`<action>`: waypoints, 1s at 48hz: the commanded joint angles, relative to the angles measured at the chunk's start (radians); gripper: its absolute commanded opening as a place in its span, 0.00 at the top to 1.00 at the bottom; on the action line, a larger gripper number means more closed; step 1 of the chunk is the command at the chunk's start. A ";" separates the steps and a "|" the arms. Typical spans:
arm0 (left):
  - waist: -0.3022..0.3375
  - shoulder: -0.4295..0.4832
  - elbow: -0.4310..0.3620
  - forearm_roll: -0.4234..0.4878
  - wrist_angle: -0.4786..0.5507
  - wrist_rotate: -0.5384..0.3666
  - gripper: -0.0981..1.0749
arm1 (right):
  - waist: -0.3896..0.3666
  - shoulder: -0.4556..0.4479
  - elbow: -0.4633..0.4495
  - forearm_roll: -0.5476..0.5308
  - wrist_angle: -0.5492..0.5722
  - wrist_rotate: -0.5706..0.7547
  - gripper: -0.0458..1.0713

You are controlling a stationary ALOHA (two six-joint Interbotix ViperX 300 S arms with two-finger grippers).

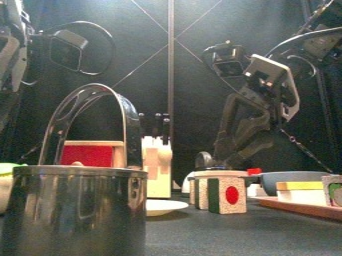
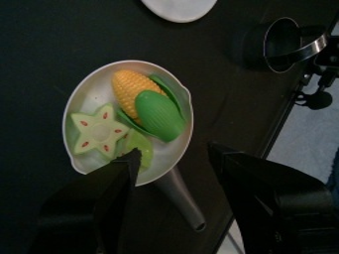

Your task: Grab corn

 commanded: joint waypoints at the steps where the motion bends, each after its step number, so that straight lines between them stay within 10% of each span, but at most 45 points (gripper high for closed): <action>1: -0.003 0.032 -0.049 0.011 0.011 -0.058 0.13 | 0.011 -0.044 0.006 -0.005 0.002 0.000 0.14; 19: -0.069 0.126 -0.195 0.382 0.258 -0.431 0.13 | 0.015 -0.095 0.054 -0.009 0.011 0.002 0.14; 48: -0.106 0.230 -0.152 0.367 0.120 -0.609 0.13 | 0.014 -0.075 0.055 -0.028 0.012 0.003 0.14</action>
